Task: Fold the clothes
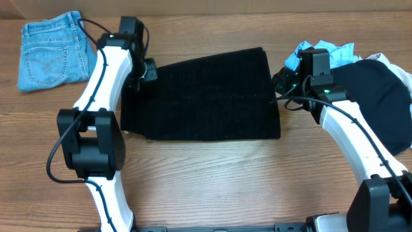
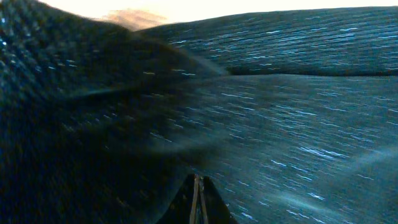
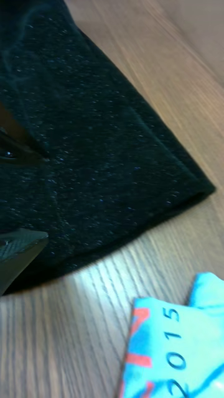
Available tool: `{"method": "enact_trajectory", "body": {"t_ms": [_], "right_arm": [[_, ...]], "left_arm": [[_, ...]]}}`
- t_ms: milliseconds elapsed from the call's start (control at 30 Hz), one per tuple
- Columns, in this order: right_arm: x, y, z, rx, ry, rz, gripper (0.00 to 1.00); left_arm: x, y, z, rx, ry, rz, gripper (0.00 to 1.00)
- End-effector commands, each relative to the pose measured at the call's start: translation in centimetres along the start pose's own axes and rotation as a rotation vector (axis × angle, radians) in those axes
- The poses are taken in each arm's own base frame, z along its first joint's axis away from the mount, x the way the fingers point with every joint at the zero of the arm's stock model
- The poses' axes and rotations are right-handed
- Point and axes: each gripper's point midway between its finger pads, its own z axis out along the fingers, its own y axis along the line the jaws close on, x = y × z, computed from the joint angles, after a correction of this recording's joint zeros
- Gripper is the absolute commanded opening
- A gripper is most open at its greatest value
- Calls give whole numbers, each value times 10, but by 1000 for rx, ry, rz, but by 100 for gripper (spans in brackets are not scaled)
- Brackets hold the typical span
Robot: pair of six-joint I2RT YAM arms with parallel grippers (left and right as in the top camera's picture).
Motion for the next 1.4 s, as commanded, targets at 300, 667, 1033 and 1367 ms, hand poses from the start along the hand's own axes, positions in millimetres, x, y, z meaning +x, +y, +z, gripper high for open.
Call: {"method": "enact_trajectory", "body": {"t_ms": [300,667,1033,1367], "right_arm": [[-1,7,-3,-33,10,-10,46],[-27,7,-9,4,-90,-107,55],[-3,-42,34,59,95,-111,83],[19,-42,64,-131,241,-129,91]], "left_arm": [[6,108,49,-78,149,-122,4],[-24,45,-86,149,-103,-4,91],[13,31,-81,231,53,19,100],[15,31,-75,232,62,14,100]]}}
